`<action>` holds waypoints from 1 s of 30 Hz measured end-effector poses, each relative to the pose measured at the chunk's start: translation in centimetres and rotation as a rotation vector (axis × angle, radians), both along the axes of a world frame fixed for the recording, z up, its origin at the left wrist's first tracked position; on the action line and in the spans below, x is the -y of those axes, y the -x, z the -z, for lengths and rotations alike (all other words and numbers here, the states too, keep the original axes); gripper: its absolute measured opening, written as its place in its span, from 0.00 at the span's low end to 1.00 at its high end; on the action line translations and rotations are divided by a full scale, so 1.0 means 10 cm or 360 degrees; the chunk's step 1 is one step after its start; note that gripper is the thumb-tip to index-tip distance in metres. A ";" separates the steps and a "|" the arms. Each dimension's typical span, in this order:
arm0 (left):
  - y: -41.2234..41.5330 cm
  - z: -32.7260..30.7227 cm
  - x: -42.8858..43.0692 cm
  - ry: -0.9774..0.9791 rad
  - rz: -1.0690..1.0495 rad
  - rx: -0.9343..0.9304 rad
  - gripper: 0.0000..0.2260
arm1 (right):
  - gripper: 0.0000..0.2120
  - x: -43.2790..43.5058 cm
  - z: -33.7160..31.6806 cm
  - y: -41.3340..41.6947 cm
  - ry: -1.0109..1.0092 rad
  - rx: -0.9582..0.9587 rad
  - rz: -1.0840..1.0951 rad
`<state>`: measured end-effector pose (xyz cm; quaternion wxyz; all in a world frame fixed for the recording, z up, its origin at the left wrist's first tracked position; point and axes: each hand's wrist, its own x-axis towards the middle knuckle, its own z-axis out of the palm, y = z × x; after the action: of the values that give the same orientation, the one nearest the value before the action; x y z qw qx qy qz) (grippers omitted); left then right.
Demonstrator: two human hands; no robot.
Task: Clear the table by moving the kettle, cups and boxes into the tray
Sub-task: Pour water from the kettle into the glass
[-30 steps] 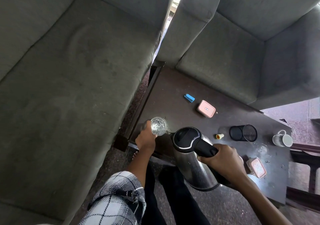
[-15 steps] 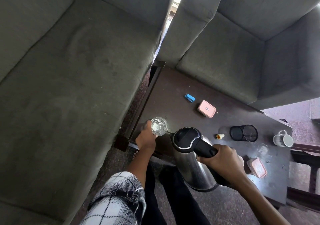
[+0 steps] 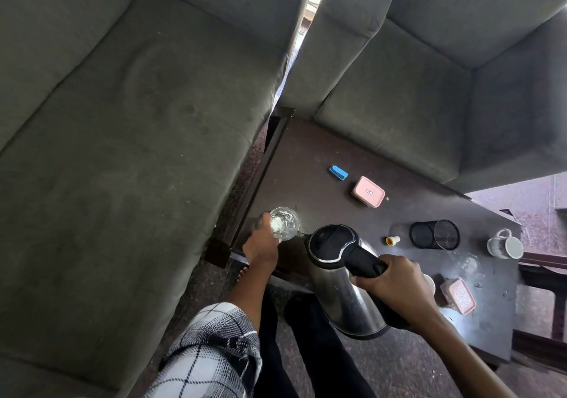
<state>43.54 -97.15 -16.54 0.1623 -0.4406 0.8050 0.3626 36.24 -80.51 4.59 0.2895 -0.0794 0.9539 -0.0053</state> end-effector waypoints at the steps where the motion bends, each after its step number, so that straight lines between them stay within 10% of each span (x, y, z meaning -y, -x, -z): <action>1: 0.00 0.00 0.00 0.0004 0.0004 0.0002 0.20 | 0.18 0.00 0.00 0.00 0.0007 0.0000 0.0006; 30: 0.00 -0.04 -0.01 0.0025 0.0041 0.0010 0.21 | 0.18 0.01 -0.02 -0.02 0.0065 0.0005 0.0069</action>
<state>43.49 -97.04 -16.15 0.1660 -0.4326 0.8129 0.3529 36.46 -80.62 4.74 0.2892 -0.0645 0.9546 -0.0312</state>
